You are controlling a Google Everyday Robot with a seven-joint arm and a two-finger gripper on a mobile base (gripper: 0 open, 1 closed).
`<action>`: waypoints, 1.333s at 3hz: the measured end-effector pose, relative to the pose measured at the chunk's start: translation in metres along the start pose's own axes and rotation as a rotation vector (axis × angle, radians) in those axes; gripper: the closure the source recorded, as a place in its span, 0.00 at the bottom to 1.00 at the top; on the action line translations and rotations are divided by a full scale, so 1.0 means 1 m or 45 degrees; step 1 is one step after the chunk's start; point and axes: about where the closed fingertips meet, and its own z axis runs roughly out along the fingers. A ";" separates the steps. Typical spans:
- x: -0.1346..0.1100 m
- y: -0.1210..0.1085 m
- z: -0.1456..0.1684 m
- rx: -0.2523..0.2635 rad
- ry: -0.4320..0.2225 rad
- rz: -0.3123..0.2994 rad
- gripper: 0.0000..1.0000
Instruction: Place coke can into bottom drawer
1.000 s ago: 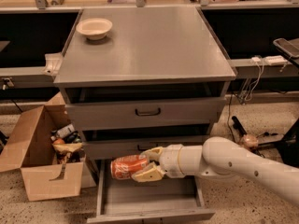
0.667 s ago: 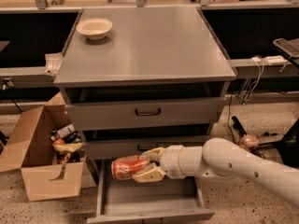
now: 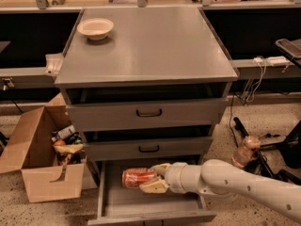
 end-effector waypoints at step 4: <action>0.107 -0.005 0.111 -0.143 0.088 0.225 1.00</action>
Offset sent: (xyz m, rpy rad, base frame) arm 0.0020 -0.0109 -0.0552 0.0242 0.0779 -0.0651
